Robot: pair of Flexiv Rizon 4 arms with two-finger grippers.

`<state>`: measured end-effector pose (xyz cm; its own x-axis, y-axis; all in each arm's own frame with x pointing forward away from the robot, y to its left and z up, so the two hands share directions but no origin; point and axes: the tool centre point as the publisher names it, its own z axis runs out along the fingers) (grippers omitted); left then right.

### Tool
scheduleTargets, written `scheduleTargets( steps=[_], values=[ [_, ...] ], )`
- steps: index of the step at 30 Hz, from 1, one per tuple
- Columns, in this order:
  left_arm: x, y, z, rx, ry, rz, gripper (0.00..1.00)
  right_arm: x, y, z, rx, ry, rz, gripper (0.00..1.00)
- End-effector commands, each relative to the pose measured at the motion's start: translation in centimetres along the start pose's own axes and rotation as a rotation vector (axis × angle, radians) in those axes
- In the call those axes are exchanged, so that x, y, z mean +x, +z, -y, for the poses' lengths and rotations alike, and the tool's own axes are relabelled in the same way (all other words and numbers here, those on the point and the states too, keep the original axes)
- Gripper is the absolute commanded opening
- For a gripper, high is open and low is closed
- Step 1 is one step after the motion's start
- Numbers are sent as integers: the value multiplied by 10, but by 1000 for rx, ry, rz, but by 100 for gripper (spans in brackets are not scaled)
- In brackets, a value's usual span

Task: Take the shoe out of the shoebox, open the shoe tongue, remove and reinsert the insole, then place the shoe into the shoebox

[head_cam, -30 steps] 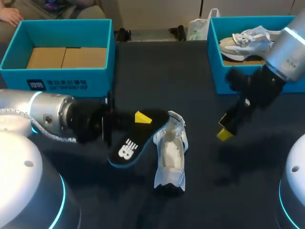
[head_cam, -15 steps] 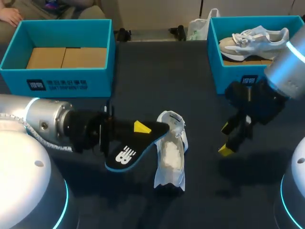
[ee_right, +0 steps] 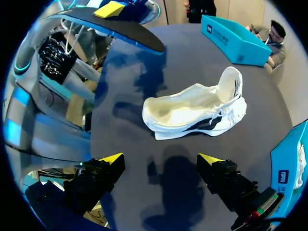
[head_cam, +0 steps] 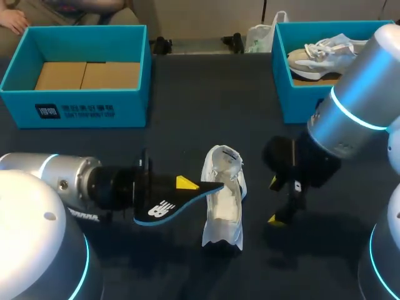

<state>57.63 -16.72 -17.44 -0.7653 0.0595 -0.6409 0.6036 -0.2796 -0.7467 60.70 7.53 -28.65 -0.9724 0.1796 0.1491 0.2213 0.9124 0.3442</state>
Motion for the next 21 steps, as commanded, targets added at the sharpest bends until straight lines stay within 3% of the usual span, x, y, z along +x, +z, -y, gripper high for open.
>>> scheduleTargets(
  steps=[1, 10, 16, 21],
  values=[
    [-1, 2, -2, 2, 1, -1, 0, -5, 6, -4, 8, 1, -6, 100],
    [23, 8, -23, 50, -31, 14, 0, -23, 37, -13, -66, -31, 19, 100],
    [29, 12, -27, 50, -69, 12, 0, -30, 55, -23, -36, -43, 47, 100],
    [29, 12, -27, 50, -69, 12, 0, -30, 56, -24, -24, -42, 49, 100]
  ],
)
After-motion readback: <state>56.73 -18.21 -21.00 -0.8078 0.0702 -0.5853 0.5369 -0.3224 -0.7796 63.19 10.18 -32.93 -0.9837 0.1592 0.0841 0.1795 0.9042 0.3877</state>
